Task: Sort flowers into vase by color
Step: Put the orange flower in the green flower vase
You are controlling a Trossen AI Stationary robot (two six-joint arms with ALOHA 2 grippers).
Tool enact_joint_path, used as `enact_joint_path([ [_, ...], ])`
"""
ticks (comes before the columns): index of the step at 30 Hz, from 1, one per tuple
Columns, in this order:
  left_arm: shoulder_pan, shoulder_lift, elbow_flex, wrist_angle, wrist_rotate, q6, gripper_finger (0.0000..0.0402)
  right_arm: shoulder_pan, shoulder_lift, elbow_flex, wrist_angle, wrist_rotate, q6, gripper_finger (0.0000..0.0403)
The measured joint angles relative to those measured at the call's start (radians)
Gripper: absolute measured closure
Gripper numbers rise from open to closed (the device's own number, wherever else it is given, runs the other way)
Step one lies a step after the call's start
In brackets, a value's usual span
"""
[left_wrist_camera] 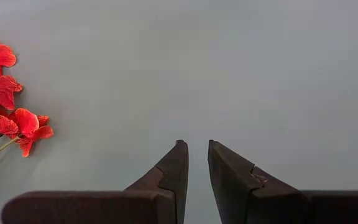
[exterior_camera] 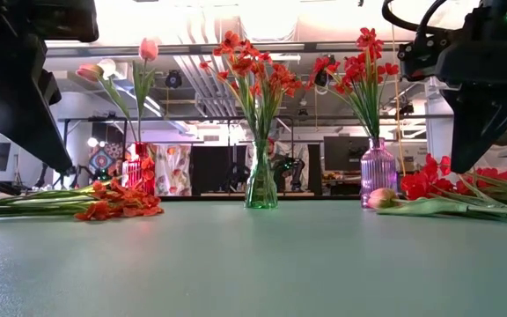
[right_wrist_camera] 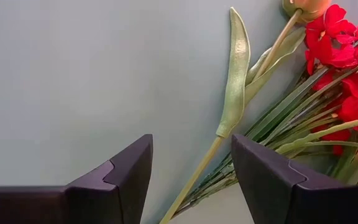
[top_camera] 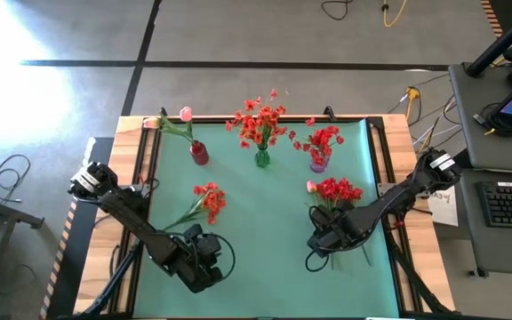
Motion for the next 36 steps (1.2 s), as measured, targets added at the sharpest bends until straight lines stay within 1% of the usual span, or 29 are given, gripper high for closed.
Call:
enact_joint_path([
  [15,0.0,0.0,0.0,0.004,0.0,0.0,0.0352,0.0,0.0,-0.001,0.004,-0.018,0.004,0.0193],
  [22,0.0,0.0,0.0,0.008,-0.001,0.0,0.0352,-0.003,0.0,-0.008,0.005,0.006,0.0,0.0193],
  [31,0.001,0.0,0.0,0.018,-0.001,-0.001,0.0352,-0.005,0.0,-0.011,0.005,0.008,0.0,0.0193],
  [34,0.003,-0.002,0.0,0.037,0.003,-0.074,0.0352,-0.005,0.0,-0.011,0.005,0.008,0.0,0.0193],
  [36,0.008,-0.006,0.011,0.017,0.028,-0.12,0.0352,-0.005,0.0,-0.011,0.005,0.008,-0.007,0.0193],
])
